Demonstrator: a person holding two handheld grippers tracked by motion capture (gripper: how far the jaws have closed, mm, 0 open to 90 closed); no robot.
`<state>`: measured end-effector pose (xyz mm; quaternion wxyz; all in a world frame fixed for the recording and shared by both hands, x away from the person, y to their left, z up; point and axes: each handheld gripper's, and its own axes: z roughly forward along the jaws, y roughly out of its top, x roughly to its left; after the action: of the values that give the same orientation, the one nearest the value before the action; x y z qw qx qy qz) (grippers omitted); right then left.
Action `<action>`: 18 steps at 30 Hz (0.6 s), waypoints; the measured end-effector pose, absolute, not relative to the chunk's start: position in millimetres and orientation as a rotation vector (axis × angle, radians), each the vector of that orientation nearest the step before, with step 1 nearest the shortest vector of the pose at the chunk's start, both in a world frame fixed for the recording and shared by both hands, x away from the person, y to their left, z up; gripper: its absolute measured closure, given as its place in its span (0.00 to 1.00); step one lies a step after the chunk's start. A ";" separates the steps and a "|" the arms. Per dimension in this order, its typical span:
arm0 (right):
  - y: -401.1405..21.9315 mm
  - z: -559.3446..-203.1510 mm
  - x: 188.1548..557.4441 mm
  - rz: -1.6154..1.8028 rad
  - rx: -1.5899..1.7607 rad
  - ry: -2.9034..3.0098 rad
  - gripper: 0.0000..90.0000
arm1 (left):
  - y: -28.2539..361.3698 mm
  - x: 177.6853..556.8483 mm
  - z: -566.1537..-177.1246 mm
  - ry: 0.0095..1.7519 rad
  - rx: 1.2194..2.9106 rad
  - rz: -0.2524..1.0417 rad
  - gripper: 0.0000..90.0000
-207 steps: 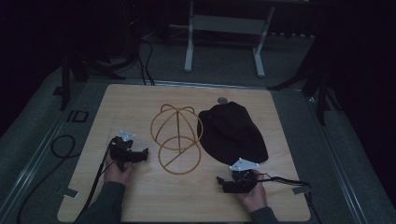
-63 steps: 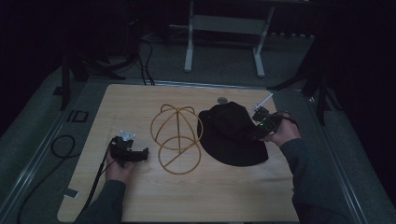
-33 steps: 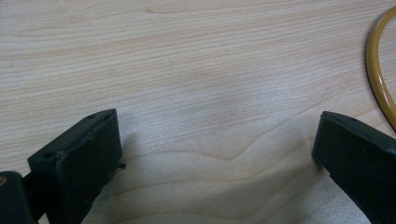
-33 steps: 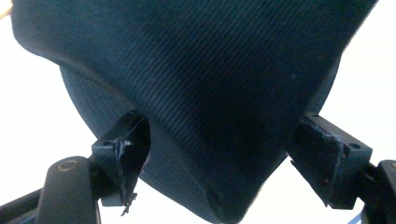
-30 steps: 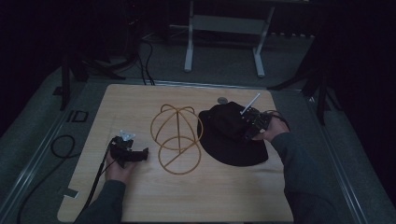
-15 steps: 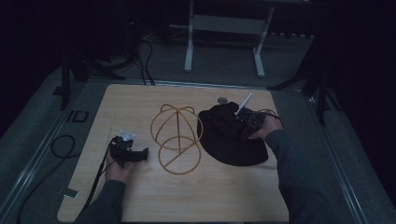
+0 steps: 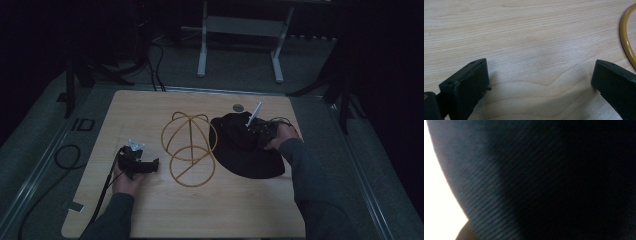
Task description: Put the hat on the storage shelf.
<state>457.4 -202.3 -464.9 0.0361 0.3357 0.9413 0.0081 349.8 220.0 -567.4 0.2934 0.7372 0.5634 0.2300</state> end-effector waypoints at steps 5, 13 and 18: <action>-199.3 -461.4 455.4 0.058 1.014 2.898 0.94 | 220.0 349.8 -567.4 1.501 1.963 0.613 0.02; -202.5 -456.2 451.5 0.120 1.003 2.886 0.96 | 220.0 349.8 -567.4 1.501 1.963 0.612 0.02; -204.7 -451.5 449.6 0.142 1.014 2.873 0.97 | 220.0 349.8 -567.4 1.500 1.963 0.612 0.02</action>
<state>449.6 -204.7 -451.5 0.0457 0.3320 0.9410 0.0466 349.8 220.0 -567.4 0.2936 0.7372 0.5634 0.2300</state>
